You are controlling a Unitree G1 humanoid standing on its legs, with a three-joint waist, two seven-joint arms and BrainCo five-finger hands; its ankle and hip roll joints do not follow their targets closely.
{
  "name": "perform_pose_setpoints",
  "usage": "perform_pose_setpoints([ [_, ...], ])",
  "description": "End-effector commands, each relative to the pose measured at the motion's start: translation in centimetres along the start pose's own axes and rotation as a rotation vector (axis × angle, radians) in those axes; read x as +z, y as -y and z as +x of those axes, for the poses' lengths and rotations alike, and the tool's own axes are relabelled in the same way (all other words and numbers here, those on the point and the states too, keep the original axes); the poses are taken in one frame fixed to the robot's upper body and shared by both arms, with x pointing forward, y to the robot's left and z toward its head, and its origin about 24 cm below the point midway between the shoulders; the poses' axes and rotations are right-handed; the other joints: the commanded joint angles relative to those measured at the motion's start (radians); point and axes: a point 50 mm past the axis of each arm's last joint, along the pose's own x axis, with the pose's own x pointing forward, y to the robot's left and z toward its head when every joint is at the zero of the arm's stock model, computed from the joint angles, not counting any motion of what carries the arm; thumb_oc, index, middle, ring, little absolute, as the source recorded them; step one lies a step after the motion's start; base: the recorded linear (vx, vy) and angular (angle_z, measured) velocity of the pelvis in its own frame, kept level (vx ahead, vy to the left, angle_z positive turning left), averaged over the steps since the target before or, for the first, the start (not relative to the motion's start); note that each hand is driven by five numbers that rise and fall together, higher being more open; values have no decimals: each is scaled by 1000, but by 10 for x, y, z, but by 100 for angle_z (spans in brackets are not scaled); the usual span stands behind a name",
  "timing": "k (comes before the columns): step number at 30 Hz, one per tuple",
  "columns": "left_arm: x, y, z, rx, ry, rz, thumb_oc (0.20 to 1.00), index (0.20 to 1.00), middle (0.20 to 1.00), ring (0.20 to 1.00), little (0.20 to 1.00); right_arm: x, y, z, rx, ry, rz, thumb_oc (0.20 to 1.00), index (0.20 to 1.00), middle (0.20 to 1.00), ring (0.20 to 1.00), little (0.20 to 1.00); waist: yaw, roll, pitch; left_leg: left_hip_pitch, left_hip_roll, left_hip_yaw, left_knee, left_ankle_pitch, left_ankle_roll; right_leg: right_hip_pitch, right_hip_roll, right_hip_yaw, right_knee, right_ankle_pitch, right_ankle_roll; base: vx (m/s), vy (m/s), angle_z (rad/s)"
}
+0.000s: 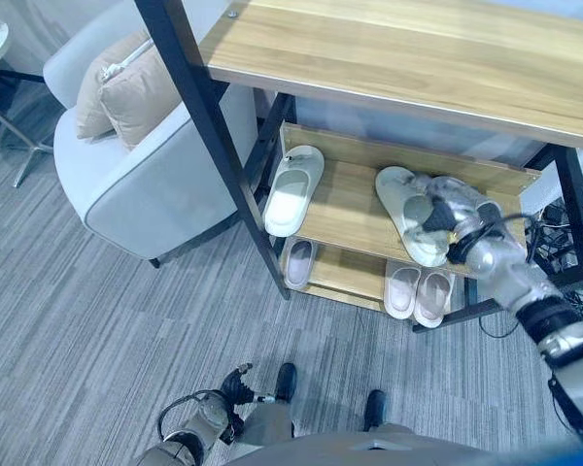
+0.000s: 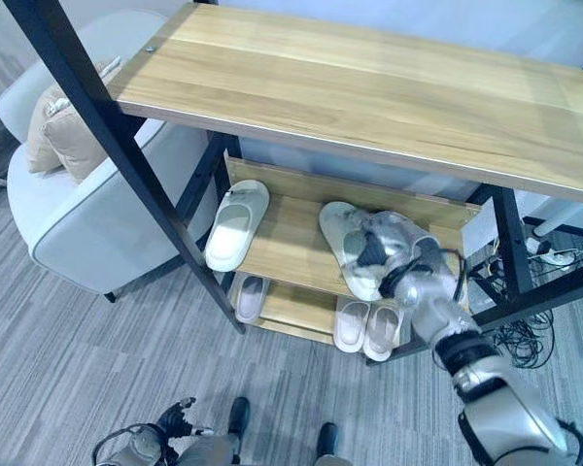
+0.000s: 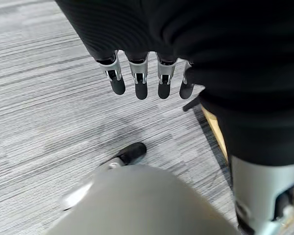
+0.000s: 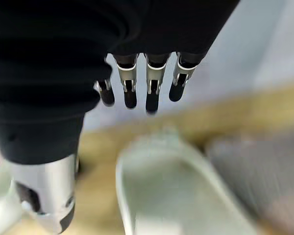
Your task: Arrange the slippers neatly on the shoe rack.
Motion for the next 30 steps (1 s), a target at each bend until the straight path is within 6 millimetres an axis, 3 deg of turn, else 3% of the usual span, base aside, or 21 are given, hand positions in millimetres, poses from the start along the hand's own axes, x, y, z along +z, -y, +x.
perform_pose_setpoints([
  [1, 0, 33, -2, -109, -11, 18, 1000, 1000, 1000, 1000, 1000, -21, -1, -10, -48, -73, 30, 1000, 1000, 1000, 1000, 1000, 18, 7, -31, 11, 43, 16, 7, -73, -39, 43, -45, 19, 6, -1, 70, 0, 0, 0],
  [5, 5, 31, 0, -96, 2, 0, 1000, 1000, 1000, 1000, 1000, -25, 5, -7, -71, -96, 40, 1000, 1000, 1000, 1000, 1000, 16, 8, -20, -9, 40, 8, 7, -65, -42, 28, -46, 16, 6, 4, 70, -23, 4, 3],
  [6, 6, 35, -1, -102, 2, 7, 1000, 1000, 1000, 1000, 1000, -41, -7, -6, -28, -200, 26, 1000, 1000, 1000, 1000, 1000, 26, 9, -17, -21, 40, 2, 7, -61, -44, 20, -48, 13, 6, 6, 69, 0, 0, 0],
  [8, 11, 36, 1, -100, 11, 17, 1000, 1000, 1000, 1000, 1000, -44, -12, 2, -6, -238, 4, 1000, 1000, 1000, 1000, 1000, 34, 8, -16, -31, 39, -3, 7, -58, -45, 15, -47, 9, 6, 5, 68, -7, -23, -1],
  [10, 17, 28, 3, -78, 29, 36, 1000, 1000, 1000, 1000, 1000, -50, 6, 19, -35, -294, -4, 1000, 1000, 1000, 1000, 1000, 52, 3, -15, -45, 37, -10, 7, -51, -50, 8, -46, 3, 6, 5, 67, 2, -32, 17],
  [11, 20, 29, 4, -81, 40, 57, 1000, 1000, 1000, 1000, 1000, -59, -18, 5, -1, -353, 36, 1000, 1000, 1000, 1000, 1000, 62, 8, -11, -46, 35, -13, 7, -50, -50, 9, -46, -3, 6, 4, 68, 11, -6, 14],
  [14, 16, 22, 3, -61, 34, 33, 1000, 1000, 1000, 1000, 1000, -45, 4, 2, -3, -197, -4, 1000, 1000, 1000, 1000, 1000, 44, 9, -6, -55, 34, -15, 7, -45, -52, 2, -48, -5, 6, 6, 71, 3, 12, 28],
  [17, 15, 27, 2, -71, 35, -7, 1000, 1000, 1000, 1000, 1000, -43, 17, 1, -80, -174, -5, 1000, 1000, 1000, 1000, 1000, 37, 12, -3, -67, 35, -19, 7, -43, -53, -9, -49, -9, 6, 6, 71, 14, 11, 1],
  [30, 22, 23, 4, -53, 54, -15, 1000, 1000, 1000, 1000, 1000, -50, 14, 8, -82, -234, -22, 1000, 1000, 1000, 1000, 1000, 47, 10, 20, -113, 30, -38, 7, -30, -61, -41, -54, -25, 6, 12, 73, 1, 0, 1],
])
